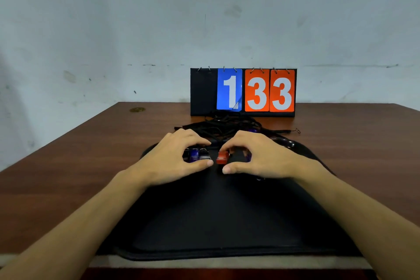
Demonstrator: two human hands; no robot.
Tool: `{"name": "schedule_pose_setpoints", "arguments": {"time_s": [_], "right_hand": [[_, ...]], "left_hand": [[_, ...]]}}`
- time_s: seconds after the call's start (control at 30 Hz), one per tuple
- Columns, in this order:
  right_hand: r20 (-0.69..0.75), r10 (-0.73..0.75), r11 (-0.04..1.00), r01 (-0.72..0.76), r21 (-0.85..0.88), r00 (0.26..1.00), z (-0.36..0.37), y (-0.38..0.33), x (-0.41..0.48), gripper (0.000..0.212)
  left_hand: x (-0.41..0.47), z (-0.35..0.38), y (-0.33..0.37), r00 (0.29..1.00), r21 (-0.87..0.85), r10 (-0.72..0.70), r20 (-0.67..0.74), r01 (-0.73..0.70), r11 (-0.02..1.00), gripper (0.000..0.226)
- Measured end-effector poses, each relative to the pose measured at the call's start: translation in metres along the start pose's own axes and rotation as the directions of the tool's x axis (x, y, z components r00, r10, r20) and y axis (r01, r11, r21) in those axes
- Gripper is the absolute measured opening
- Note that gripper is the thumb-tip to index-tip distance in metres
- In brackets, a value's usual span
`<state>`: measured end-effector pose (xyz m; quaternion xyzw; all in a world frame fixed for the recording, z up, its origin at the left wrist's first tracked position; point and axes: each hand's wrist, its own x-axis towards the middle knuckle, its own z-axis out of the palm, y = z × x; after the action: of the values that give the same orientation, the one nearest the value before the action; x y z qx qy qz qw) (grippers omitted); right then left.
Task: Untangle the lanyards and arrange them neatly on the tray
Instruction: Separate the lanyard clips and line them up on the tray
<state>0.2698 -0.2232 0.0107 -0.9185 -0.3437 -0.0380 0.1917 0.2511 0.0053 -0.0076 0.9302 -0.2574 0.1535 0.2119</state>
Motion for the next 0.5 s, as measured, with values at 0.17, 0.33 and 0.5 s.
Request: {"name": "schedule_pose_setpoints", "arguments": {"time_s": [0.17, 0.33, 0.5], "right_hand": [[-0.068, -0.068, 0.998, 0.067, -0.011, 0.995, 0.009, -0.001, -0.001, 0.037], [-0.094, -0.078, 0.996, 0.081, 0.035, 0.992, 0.013, 0.003, 0.001, 0.036], [-0.112, -0.055, 0.996, 0.062, 0.06, 0.992, 0.019, 0.002, 0.005, 0.044]], "left_hand": [[0.0, 0.0, -0.004, 0.999, -0.013, -0.022, -0.04, 0.022, 1.0, 0.05], [-0.001, 0.002, -0.003, 1.0, -0.004, -0.01, 0.003, 0.01, 1.0, 0.063], [0.001, 0.003, -0.003, 0.999, 0.063, 0.01, -0.053, -0.007, 0.998, 0.055]]}}
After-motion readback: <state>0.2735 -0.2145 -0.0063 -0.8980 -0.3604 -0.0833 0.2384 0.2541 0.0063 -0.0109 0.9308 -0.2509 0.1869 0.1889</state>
